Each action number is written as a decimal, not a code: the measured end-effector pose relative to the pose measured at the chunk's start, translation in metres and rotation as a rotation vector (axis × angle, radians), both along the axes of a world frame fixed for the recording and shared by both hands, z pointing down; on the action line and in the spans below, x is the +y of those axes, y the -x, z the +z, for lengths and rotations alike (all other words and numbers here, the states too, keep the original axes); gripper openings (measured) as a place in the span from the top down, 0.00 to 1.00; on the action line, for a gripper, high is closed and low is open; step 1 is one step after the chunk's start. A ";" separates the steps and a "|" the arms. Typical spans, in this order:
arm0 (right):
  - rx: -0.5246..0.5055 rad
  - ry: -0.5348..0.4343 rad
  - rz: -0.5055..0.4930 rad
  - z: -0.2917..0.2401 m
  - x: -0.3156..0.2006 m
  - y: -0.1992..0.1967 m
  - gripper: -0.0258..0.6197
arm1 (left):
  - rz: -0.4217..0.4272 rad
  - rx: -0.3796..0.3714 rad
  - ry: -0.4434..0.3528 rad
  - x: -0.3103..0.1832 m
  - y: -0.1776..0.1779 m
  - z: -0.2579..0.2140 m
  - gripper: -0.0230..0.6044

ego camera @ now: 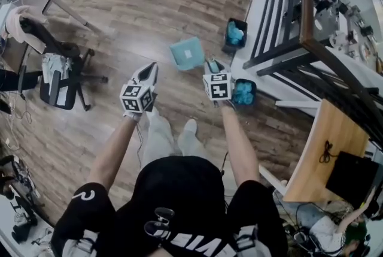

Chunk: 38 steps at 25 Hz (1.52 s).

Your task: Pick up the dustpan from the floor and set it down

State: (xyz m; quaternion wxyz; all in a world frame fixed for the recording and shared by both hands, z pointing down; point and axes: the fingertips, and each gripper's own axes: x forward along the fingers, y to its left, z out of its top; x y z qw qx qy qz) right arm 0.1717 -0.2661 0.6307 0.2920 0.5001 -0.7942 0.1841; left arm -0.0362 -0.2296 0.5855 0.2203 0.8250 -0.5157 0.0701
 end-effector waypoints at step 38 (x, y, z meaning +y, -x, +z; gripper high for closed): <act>0.161 0.196 0.143 0.306 -0.040 0.076 0.77 | 0.066 -0.005 0.207 -0.067 0.100 0.214 0.97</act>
